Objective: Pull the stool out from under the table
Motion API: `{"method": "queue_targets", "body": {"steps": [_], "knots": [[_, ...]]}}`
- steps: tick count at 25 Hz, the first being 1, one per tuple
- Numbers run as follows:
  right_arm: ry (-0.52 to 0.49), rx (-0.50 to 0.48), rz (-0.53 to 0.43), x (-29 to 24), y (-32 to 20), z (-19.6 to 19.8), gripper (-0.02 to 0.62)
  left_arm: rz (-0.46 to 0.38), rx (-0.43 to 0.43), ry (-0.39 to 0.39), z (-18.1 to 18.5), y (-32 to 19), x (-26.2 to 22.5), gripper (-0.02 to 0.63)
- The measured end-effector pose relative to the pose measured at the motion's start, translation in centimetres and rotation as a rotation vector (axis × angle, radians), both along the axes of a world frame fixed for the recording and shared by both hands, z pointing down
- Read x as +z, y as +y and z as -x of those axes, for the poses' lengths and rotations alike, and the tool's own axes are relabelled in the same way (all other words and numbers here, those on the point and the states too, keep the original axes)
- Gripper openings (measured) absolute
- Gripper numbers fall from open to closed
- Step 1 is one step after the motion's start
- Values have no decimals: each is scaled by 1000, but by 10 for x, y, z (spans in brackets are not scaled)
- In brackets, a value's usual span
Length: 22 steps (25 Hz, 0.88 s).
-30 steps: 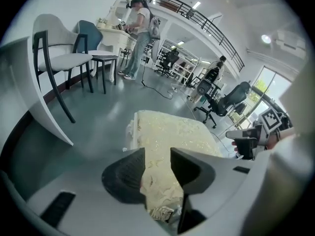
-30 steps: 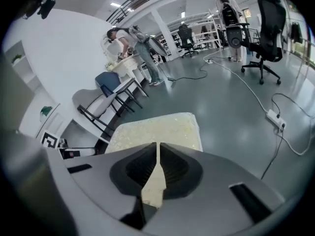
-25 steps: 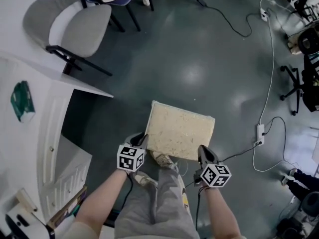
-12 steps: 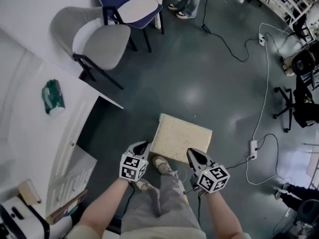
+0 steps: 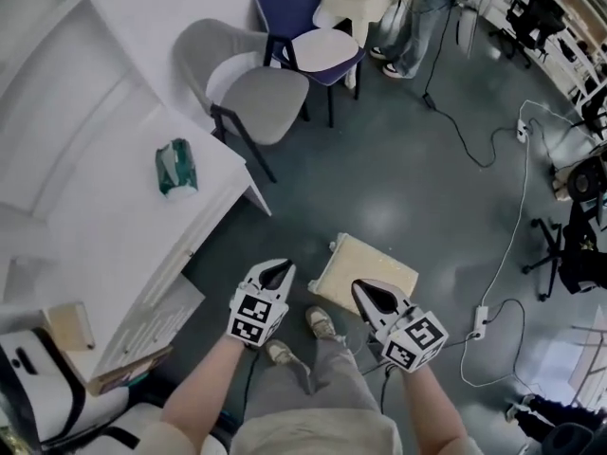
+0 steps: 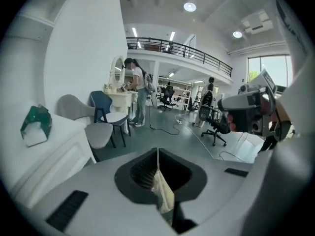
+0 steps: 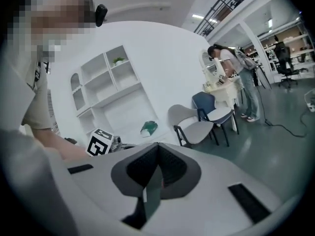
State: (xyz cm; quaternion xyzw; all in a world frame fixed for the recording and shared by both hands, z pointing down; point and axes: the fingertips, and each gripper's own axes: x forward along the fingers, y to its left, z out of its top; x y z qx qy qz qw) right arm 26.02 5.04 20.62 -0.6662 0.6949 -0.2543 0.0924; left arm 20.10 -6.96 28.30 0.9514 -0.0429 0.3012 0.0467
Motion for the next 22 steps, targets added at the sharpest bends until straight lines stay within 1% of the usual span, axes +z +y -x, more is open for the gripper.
{"method": "queue_targets", "body": {"steps": [2,4,7,10,12,16,22], "knots": [[18,-26,-21,-25,-17,9,21,-8,-29,41,12,-14,-32,31],[56,-48,-50,-50,-34,18,21,-39,-59,77,28,-25,-65,31],[130,-82,-101,-92,-55,33,21,-58,-130,128,60,-40,-108,31],[180,-126,-154,-132,-72,51,21,-90,-193,163,91,-50,-139,31],[199,-156,-178,-157,-80,64,21,-125,-223,168,108,-54,-155,31],[215,-206,-225,-197,-93,88,21,-169,-279,195,137,-59,-190,31],[235,-271,-300,-234,-106,119,21,-224,-388,248,181,-72,-241,31]]}}
